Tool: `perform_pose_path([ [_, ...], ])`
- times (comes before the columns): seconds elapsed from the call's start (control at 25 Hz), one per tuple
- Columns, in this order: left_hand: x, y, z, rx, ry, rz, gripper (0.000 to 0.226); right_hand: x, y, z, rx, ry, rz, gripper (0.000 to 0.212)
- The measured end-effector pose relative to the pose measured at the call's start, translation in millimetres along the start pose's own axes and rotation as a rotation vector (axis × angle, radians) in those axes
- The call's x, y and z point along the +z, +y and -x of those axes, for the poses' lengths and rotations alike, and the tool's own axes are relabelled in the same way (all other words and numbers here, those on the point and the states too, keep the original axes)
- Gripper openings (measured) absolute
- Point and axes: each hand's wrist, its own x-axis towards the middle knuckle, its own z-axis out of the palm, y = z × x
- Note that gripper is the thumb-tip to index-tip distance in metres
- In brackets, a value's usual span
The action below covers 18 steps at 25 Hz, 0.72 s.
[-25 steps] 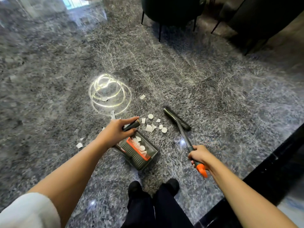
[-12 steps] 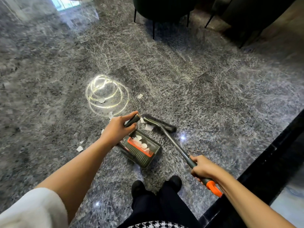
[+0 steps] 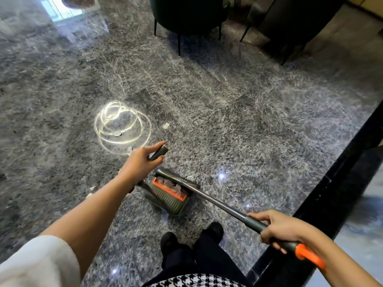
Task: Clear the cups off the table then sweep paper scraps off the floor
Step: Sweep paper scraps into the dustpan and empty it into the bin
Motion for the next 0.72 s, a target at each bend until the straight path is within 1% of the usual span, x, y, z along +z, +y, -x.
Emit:
perform_pose_path([
  [0.16,0,-6,8,0.015,-0.028,0.015,0.050,-7,-1,15,-0.023,0.010,-0.087,0.074],
  [0.32,-5,-18,25,-0.059,0.079,0.181,0.048,-11,-13,11,-0.052,0.076,-0.118,0.073],
  [0.4,-12,-26,31,-0.090,0.123,0.211,0.048,-12,-26,2,-0.077,0.113,-0.122,0.070],
  [0.44,-18,-30,34,-0.091,0.145,0.212,0.048,-9,-36,-4,-0.088,0.124,-0.109,0.066],
  [0.52,-23,-33,33,-0.085,0.128,0.207,0.048,-3,-49,-20,-0.088,0.161,-0.125,0.055],
  [0.64,-34,-40,41,-0.062,0.111,0.163,0.049,24,-74,-50,-0.059,0.155,-0.165,0.041],
  [0.72,-40,-45,49,-0.070,0.088,0.117,0.049,50,-91,-60,-0.026,0.132,-0.253,0.023],
])
